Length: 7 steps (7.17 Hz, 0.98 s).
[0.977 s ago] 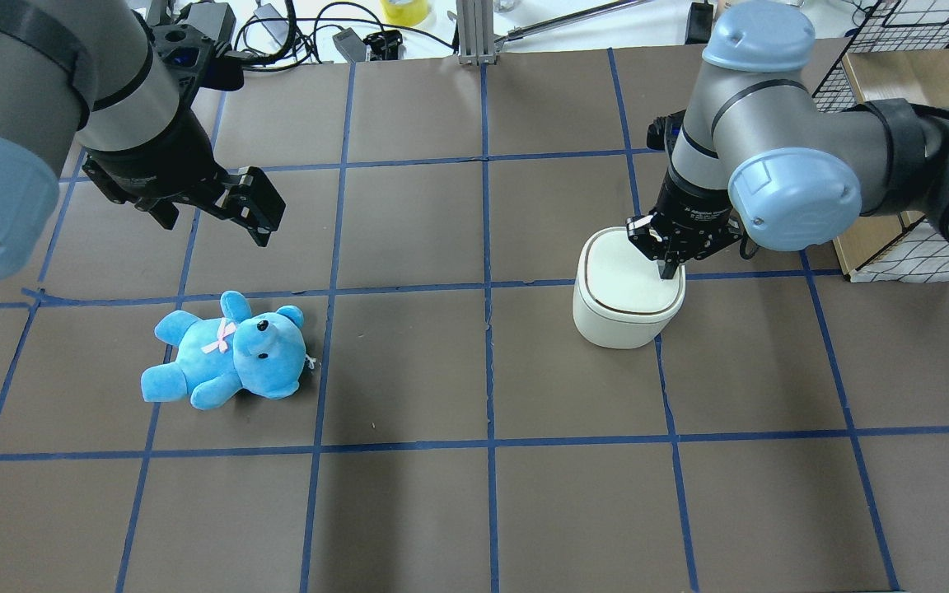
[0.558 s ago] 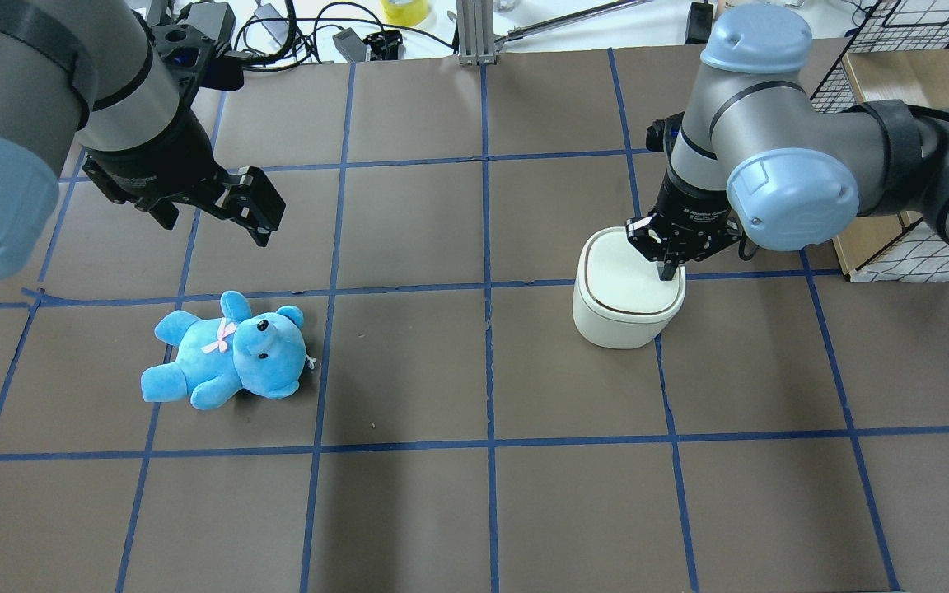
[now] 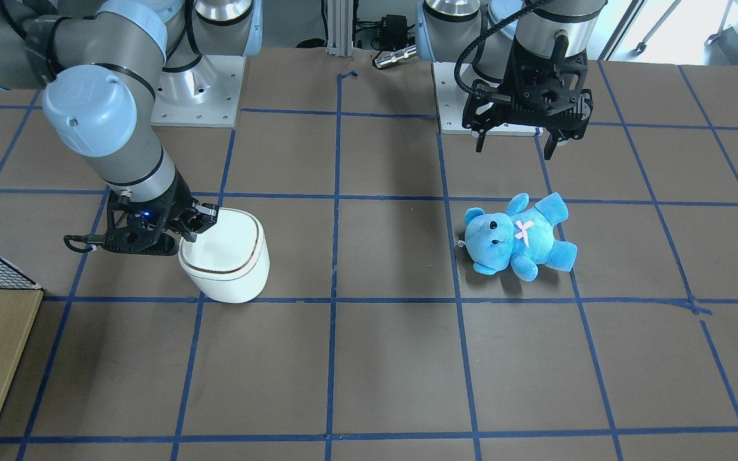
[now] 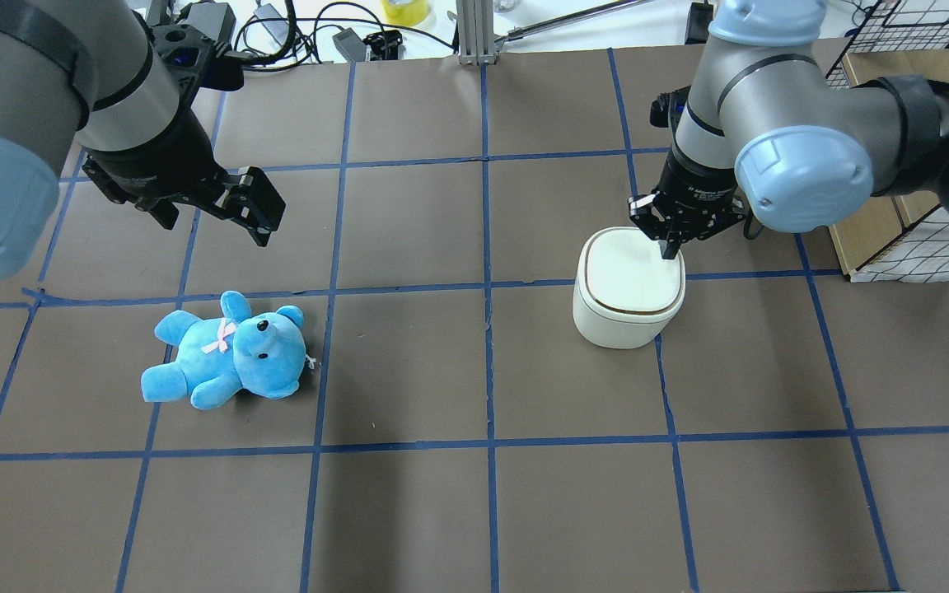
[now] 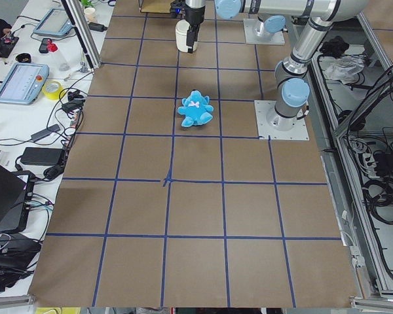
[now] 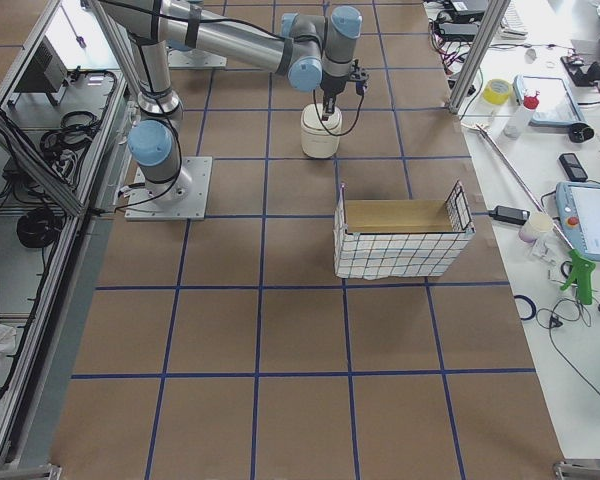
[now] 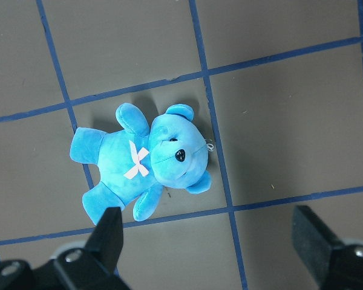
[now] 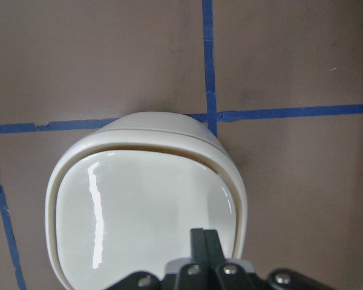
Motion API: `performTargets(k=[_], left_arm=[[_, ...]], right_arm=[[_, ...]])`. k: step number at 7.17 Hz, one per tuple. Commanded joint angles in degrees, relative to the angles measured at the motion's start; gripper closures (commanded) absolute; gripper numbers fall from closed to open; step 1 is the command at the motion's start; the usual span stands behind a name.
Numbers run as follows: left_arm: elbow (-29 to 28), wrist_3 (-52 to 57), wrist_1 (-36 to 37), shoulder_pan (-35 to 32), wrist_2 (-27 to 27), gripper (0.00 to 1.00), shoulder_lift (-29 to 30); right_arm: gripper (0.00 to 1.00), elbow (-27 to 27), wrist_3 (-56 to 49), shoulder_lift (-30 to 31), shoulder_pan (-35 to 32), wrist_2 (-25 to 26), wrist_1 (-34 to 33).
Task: Open trash can with right arm
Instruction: 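Lift the right gripper up and away from the trash can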
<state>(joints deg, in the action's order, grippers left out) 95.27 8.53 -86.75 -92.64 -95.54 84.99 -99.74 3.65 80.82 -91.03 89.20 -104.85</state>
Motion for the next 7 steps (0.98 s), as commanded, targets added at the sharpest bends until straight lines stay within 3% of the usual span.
performTargets(k=[1, 2, 3, 4, 7], left_arm=[[0.00, 0.00, 0.00, 0.00, 0.00, 0.00, 0.00], [0.00, 0.00, 0.00, 0.00, 0.00, 0.00, 0.00], [0.00, 0.00, 0.00, 0.00, 0.00, 0.00, 0.00], [0.00, 0.00, 0.00, 0.00, 0.00, 0.00, 0.00], [0.00, 0.00, 0.00, 0.00, 0.00, 0.00, 0.00]], right_arm=[[0.79, 3.40, 0.05, 2.14, -0.28, 0.10, 1.04], [0.62, 4.19, 0.05, 3.28, 0.06, 0.10, 1.74], [0.23, 4.72, 0.05, 4.68, 0.15, 0.27, 1.84], [0.00, 4.99, -0.04, 6.00, 0.33, 0.27, 3.40], [0.00, 4.99, -0.04, 10.66, 0.42, 0.27, 8.93]])
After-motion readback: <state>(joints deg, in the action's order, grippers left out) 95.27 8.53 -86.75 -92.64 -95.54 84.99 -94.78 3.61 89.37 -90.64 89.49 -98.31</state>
